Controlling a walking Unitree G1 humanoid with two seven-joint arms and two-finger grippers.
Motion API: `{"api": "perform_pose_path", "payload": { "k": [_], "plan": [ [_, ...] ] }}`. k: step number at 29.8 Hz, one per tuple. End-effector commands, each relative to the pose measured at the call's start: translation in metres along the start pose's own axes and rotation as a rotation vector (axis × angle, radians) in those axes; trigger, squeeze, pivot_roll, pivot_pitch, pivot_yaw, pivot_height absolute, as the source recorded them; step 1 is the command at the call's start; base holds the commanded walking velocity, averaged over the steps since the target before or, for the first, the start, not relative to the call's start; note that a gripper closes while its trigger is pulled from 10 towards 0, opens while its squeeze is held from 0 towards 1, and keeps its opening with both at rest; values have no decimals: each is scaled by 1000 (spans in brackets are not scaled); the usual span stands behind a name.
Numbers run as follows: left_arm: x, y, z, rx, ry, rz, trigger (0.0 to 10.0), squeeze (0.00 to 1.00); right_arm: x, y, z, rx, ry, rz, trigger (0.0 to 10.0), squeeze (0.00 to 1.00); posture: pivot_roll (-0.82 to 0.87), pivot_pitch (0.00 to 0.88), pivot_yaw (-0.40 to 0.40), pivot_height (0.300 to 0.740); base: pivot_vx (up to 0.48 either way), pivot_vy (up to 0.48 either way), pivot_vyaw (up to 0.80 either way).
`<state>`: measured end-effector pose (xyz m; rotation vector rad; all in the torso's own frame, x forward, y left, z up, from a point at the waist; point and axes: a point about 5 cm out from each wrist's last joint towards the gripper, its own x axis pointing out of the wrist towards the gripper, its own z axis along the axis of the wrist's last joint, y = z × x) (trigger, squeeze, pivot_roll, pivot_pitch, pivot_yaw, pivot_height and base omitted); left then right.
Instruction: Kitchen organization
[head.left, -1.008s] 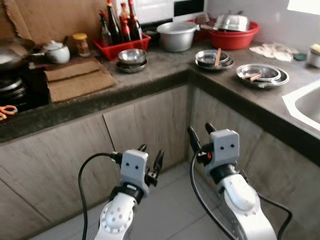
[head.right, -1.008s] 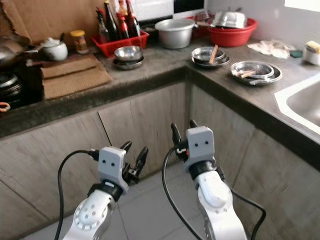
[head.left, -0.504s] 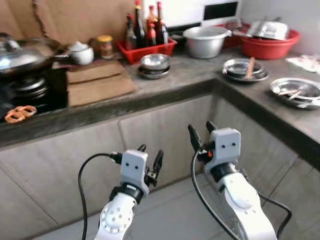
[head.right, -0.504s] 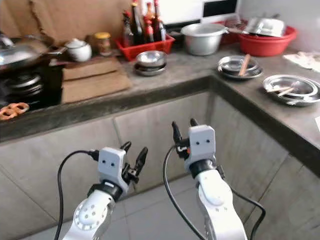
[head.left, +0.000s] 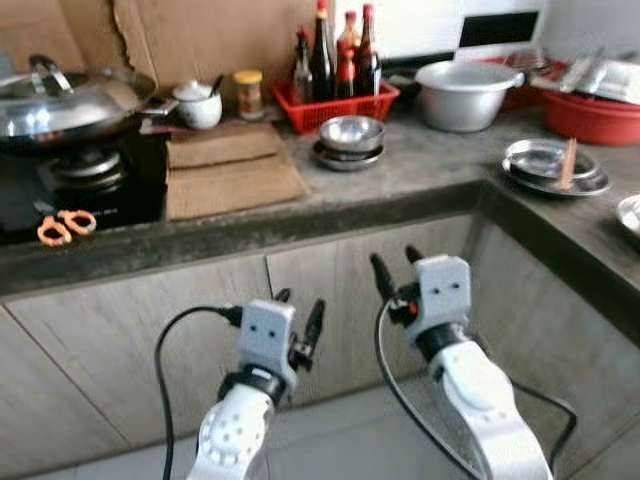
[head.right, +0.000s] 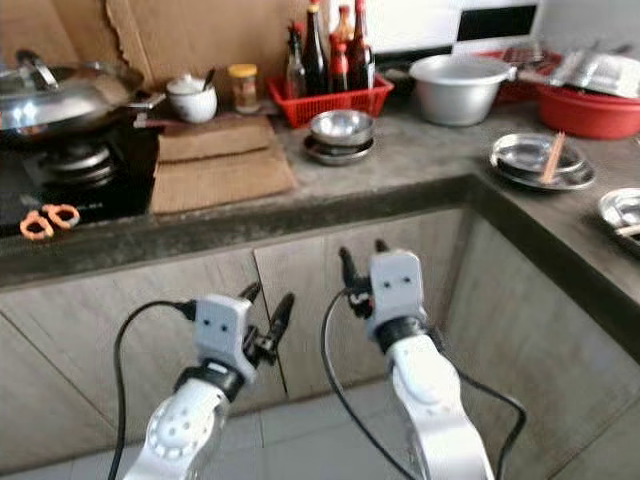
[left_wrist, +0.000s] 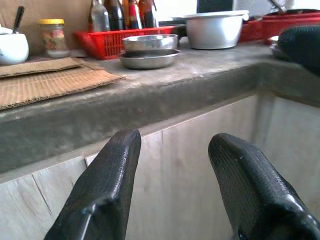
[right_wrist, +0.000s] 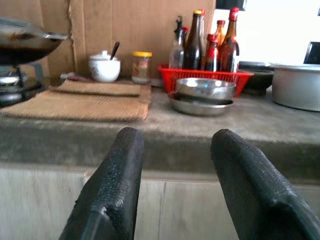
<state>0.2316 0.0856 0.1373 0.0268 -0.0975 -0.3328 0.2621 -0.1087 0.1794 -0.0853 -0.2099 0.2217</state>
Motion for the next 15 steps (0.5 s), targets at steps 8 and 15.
{"api": "perform_pose_path", "payload": {
  "k": [8, 15],
  "plan": [
    [1, -4, 1, 3, -3, -12, 10000, 0, 1, -9, -3, -3, 14, -14, 10000, 0, 54, 35, 7, 740, 341, 0, 0],
    [2, -5, 1, 3, -4, -12, 10000, 0, 2, -5, -2, -18, 5, 20, 10000, 0, 51, 30, 4, 740, 341, 0, 457]
  ]
}}
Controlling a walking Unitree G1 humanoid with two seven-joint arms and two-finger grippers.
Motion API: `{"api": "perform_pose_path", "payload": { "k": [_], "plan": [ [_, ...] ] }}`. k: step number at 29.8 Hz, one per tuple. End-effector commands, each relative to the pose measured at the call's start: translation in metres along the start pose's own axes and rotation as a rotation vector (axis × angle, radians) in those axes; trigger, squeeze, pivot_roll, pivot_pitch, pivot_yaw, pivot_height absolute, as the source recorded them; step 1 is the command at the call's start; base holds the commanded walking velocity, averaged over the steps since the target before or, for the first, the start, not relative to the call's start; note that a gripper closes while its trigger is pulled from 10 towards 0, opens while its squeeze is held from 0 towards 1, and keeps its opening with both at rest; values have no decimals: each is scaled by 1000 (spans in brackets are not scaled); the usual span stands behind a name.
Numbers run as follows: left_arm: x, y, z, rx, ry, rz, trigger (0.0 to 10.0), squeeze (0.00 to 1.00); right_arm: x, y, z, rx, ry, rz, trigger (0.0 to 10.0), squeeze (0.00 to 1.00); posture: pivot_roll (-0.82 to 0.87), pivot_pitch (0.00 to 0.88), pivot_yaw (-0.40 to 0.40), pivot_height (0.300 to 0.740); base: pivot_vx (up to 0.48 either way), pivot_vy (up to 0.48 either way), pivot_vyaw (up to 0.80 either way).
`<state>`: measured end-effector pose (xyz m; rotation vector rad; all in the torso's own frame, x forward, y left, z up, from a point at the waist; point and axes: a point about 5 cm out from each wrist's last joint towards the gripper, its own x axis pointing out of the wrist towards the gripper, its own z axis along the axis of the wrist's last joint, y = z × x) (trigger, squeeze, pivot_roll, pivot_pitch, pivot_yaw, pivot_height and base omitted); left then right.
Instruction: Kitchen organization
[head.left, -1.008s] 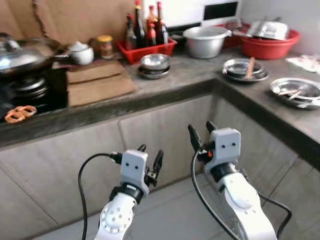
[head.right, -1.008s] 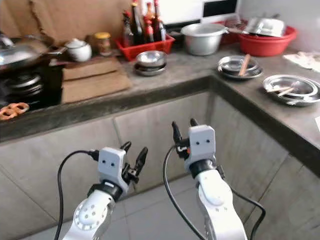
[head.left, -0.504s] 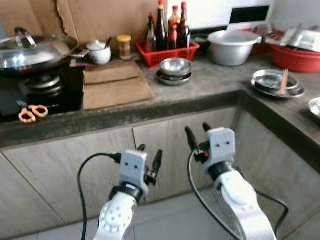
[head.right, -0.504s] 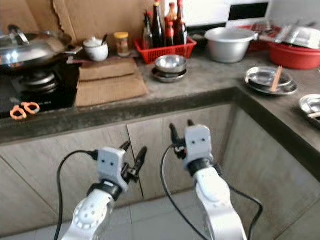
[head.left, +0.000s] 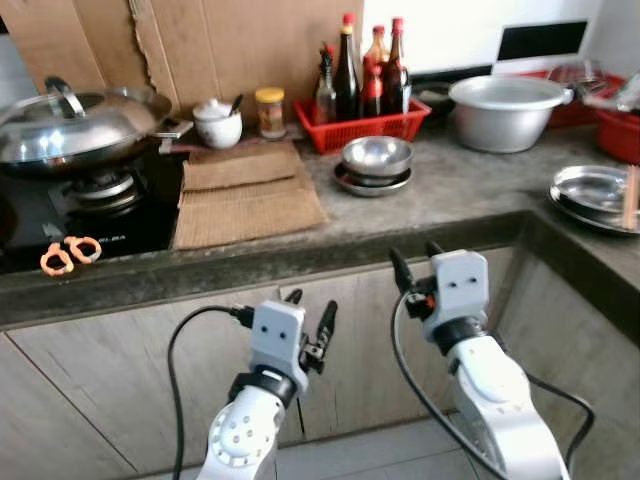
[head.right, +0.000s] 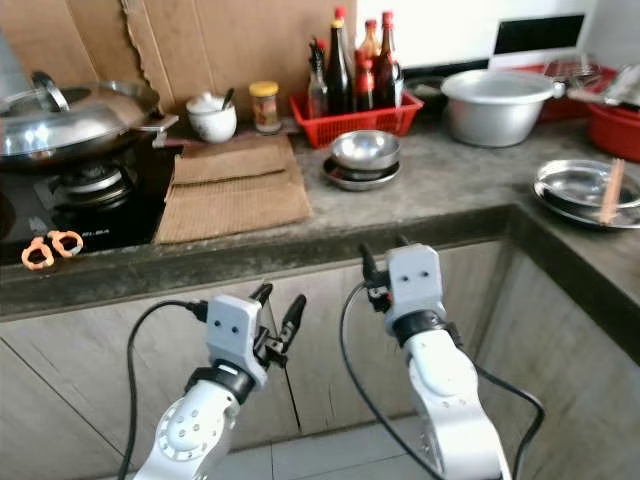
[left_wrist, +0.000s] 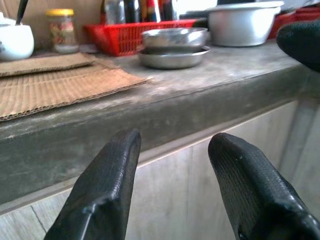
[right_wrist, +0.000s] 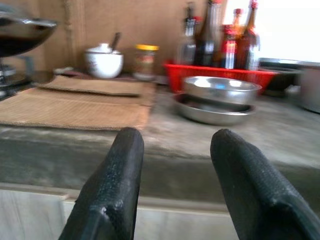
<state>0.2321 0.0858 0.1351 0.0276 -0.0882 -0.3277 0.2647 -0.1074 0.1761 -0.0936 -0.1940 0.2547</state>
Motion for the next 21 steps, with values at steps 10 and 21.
{"api": "perform_pose_path", "payload": {
  "k": [10, 21],
  "plan": [
    [3, -6, 3, 1, -15, -28, 10000, 0, 5, -12, 6, 11, -31, -32, 10000, 0, 46, 15, 5, 740, 341, 0, 0],
    [5, -6, 3, 4, -18, -31, 10000, 0, 10, -19, 12, -4, -62, -47, 10000, 0, 47, 19, 11, 740, 343, 0, 0]
  ]
}}
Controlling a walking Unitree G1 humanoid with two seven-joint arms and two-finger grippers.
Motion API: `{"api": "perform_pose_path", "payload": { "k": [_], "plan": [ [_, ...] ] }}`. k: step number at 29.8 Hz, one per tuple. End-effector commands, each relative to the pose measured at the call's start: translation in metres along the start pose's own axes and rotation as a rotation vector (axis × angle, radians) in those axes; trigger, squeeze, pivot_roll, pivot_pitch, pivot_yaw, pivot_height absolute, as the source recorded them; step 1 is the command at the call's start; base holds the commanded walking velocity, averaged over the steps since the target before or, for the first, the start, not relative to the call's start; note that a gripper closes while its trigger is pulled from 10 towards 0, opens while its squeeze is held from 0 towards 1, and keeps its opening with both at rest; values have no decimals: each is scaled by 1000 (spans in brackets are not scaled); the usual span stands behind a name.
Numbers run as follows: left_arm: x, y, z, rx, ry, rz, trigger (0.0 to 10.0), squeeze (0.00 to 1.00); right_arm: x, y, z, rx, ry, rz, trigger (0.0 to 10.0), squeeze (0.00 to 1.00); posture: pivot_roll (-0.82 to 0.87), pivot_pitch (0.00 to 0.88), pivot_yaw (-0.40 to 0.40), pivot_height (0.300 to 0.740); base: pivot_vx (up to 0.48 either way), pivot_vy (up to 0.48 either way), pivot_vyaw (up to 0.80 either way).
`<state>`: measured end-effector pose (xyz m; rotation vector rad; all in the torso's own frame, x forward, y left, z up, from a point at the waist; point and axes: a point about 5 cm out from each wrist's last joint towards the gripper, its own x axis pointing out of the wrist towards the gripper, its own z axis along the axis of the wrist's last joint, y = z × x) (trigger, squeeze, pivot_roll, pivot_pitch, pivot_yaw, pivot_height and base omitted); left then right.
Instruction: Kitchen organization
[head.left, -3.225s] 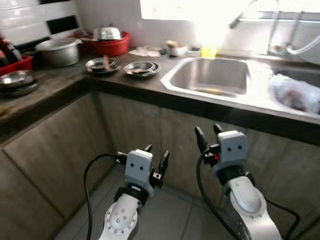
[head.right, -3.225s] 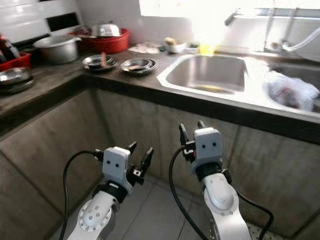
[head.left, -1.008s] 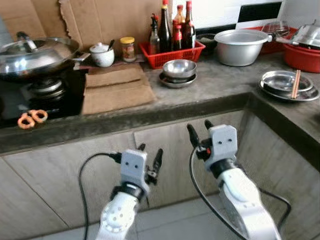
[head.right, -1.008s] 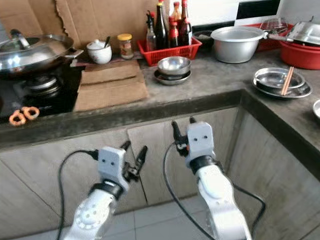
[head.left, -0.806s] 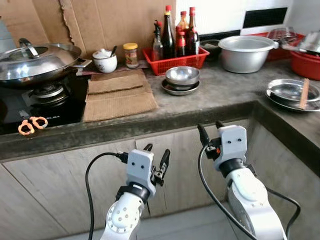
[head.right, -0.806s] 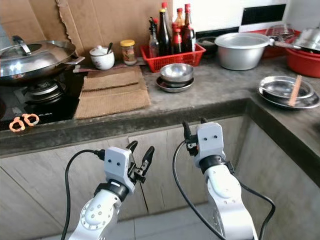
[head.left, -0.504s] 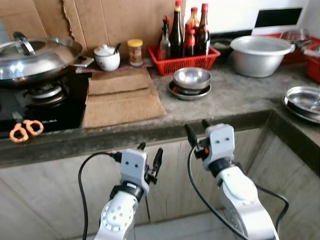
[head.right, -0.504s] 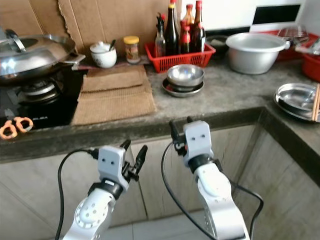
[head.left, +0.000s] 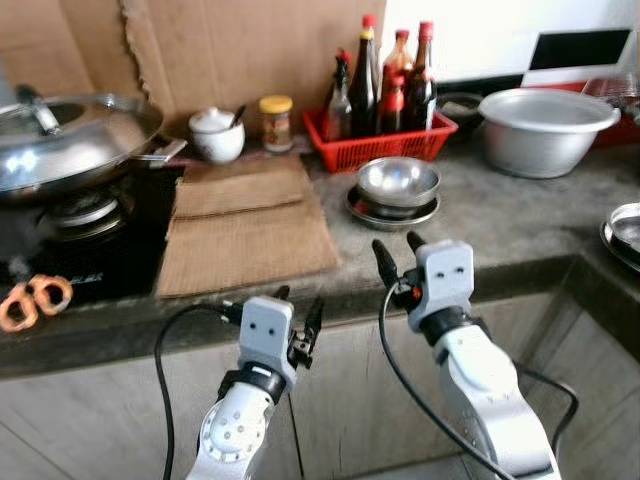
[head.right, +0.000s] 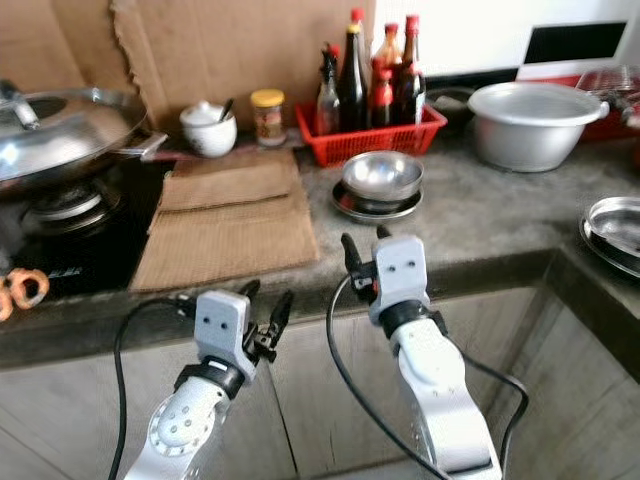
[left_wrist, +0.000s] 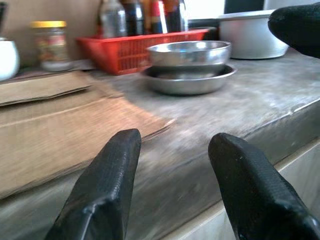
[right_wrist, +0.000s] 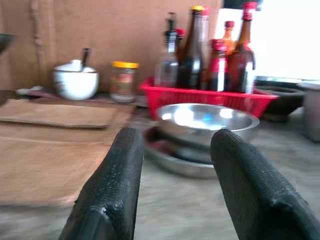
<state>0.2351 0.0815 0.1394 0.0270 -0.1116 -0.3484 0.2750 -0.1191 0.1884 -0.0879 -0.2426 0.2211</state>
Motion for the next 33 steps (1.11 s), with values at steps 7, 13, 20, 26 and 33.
{"api": "perform_pose_path", "payload": {
  "k": [7, 13, 20, 26, 33],
  "plan": [
    [0, -3, 0, 0, 4, -9, 10000, 0, 4, -8, 5, -11, -18, -26, 10000, 0, 43, 26, 12, 740, 339, 0, -571],
    [2, -3, 0, -10, 0, 3, 10000, 0, 10, -9, 11, 6, -48, 8, 10000, 0, 44, 29, 13, 740, 111, 0, -214],
    [2, -4, -2, -18, 12, 0, 10000, 0, 24, -10, 20, -11, -72, 91, 10000, 0, 40, 34, 7, 740, 0, 0, 0],
    [2, -6, -1, -25, 7, -1, 10000, 0, 49, -1, 24, -63, -63, 270, 10000, 1000, 46, 44, -5, 740, 0, 0, 0],
    [0, -6, 0, -31, 4, 7, 10000, 0, 75, 4, 23, -127, 11, 403, 10000, 0, 52, 53, -16, 740, 0, 0, 0]
  ]
}}
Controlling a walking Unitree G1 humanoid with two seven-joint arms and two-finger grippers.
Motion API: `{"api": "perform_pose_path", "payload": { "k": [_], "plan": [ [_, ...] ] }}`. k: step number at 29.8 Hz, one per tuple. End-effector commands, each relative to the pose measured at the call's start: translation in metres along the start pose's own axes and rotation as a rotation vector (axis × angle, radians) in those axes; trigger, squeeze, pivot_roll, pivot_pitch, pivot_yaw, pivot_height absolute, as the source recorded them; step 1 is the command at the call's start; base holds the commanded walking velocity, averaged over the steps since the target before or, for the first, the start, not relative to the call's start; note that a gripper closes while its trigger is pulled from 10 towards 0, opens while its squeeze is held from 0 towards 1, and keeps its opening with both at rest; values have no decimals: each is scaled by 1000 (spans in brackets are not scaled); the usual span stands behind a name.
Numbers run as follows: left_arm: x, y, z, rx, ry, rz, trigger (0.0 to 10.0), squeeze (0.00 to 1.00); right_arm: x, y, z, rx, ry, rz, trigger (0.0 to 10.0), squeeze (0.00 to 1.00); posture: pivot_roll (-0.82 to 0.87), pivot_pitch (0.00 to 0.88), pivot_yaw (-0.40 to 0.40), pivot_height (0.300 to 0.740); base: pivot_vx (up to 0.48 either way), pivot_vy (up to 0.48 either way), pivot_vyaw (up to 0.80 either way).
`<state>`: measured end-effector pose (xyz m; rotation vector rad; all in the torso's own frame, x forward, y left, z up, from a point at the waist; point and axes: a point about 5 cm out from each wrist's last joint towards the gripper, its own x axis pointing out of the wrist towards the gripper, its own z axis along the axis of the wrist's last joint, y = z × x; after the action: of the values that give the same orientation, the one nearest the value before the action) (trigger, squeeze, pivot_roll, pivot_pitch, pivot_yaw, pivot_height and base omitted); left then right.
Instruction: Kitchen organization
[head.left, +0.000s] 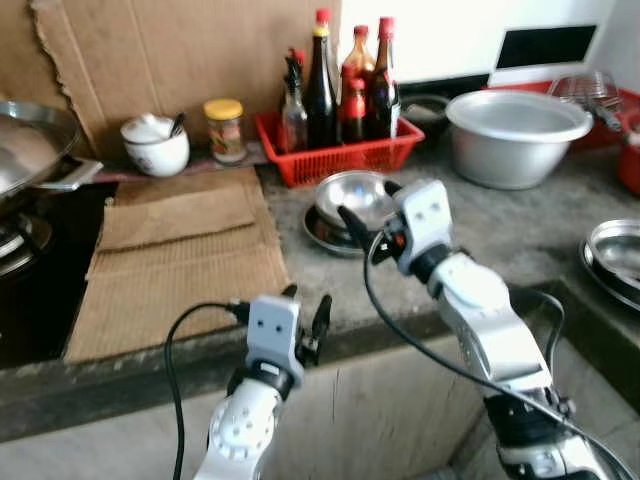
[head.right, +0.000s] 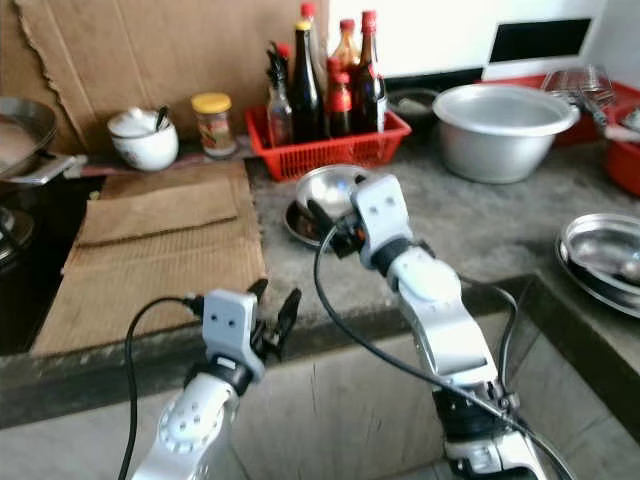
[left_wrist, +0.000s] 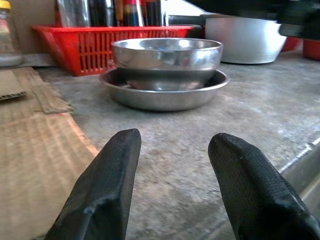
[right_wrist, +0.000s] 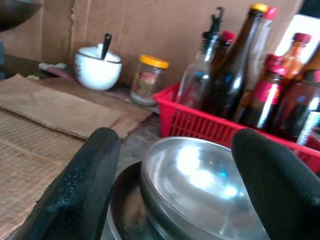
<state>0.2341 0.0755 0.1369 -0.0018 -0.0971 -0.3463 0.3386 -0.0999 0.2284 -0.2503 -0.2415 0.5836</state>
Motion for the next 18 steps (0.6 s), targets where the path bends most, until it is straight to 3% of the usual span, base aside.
{"api": "perform_pose_path", "payload": {
  "k": [1, 4, 9, 18],
  "plan": [
    [-2, -1, 2, -3, -3, 7, 10000, 0, 10, 0, -3, -32, 49, 62, 10000, 0, 52, 63, -24, 740, 0, 0, 0],
    [-4, -2, 2, -7, 0, 11, 10000, 0, 18, -3, -6, -47, 106, 100, 10000, 0, 55, 70, -30, 740, 0, 0, 0],
    [-6, -3, 1, -13, 2, 16, 10000, 0, 30, -5, -7, -150, 177, 215, 10000, 0, 55, 78, -38, 740, 0, 0, 0],
    [-7, -4, 0, -15, 5, 23, 10000, 0, 46, -18, -1, -256, 281, 250, 10000, 0, 54, 78, -54, 740, 0, 0, 0]
  ]
}}
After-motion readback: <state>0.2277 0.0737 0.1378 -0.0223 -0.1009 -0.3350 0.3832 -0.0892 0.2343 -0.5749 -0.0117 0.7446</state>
